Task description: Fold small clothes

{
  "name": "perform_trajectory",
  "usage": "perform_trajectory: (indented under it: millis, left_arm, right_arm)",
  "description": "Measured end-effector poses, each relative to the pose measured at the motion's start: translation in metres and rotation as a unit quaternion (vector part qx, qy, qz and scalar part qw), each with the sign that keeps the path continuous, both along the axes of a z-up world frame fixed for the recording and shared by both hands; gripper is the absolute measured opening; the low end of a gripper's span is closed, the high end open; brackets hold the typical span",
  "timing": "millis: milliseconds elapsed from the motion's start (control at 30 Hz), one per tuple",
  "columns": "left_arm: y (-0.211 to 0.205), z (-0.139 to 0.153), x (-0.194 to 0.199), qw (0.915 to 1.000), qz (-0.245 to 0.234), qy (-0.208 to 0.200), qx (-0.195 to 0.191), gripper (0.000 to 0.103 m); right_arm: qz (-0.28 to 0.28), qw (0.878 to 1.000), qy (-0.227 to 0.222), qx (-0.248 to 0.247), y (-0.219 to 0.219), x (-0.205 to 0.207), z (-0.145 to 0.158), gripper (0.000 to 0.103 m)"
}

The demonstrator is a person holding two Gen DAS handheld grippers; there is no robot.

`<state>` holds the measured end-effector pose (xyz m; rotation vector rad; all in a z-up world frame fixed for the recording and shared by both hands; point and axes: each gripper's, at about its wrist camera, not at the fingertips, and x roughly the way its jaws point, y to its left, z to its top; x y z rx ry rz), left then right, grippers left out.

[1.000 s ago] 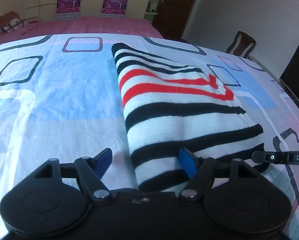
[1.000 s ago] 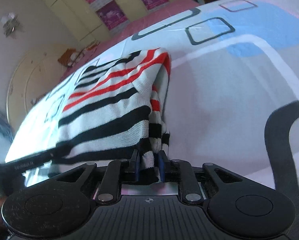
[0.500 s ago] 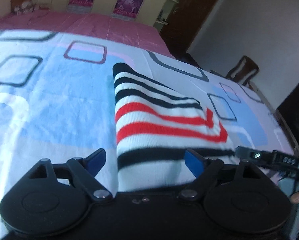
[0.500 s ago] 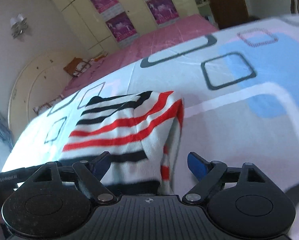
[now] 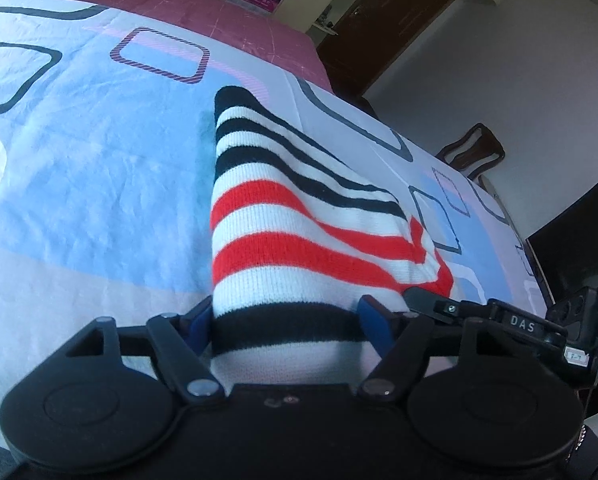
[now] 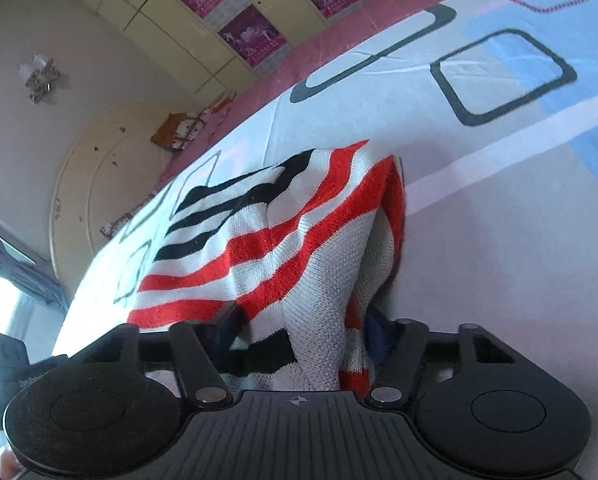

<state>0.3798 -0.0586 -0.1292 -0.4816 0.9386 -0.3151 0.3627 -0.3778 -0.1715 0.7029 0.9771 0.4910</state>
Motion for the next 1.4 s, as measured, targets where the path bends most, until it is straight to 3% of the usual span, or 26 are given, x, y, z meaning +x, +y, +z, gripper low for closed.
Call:
perform_trajectory:
  millis: [233,600,767,1000,1200,1400]
  left_arm:
    - [-0.005,0.016,-0.005,0.9996,0.004,-0.016,0.023,0.056]
    - [0.03,0.058,-0.026,0.9975,0.008,-0.045,0.053,0.055]
    - [0.082,0.071,-0.045,0.9968,0.015,-0.061,0.05,0.055]
    - [0.185,0.075,-0.072,0.9967,0.014,-0.071,0.038,0.055]
    - [0.27,0.079,-0.087,0.9958,0.028,-0.072,0.049,0.055]
    - [0.327,0.071,-0.09,0.9949,0.047,-0.071,0.054,0.055]
  right_arm:
    - [-0.005,1.0,-0.011,0.012,-0.007,-0.007,0.012,0.037]
    - [0.002,0.999,-0.037,0.019,0.028,-0.03,0.05,0.037]
    - [0.009,0.998,-0.055,0.012,0.089,-0.042,0.07,0.037]
    - [-0.002,0.998,-0.057,0.002,0.196,-0.069,0.084,0.037]
    - [0.008,0.998,-0.056,0.015,0.278,-0.075,0.084,0.037]
    - [0.025,0.998,-0.059,0.013,0.345,-0.066,0.075,0.037]
